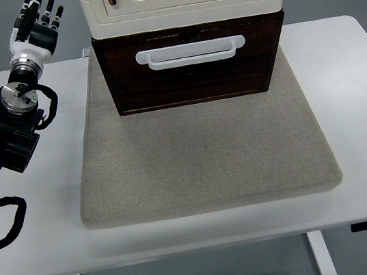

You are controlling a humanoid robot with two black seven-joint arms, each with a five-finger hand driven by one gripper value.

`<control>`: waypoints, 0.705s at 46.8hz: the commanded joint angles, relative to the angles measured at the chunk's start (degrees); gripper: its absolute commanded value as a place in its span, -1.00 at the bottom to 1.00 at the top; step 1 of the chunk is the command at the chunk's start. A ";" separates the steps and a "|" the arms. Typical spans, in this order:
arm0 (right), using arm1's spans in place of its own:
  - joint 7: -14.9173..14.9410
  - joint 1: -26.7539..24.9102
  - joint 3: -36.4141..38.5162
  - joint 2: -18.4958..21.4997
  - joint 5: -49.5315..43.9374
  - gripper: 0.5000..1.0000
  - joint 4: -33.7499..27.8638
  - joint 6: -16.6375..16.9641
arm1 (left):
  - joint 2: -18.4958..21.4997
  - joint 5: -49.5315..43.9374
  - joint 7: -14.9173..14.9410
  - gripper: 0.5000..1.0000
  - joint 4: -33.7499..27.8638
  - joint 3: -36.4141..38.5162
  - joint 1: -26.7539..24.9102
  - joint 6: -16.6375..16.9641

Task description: Open the drawer under the combination cabinet

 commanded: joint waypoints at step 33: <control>0.00 0.00 0.00 0.00 0.00 0.70 -0.02 0.00 | 6.94 0.17 0.09 1.00 0.09 0.18 -1.34 -2.45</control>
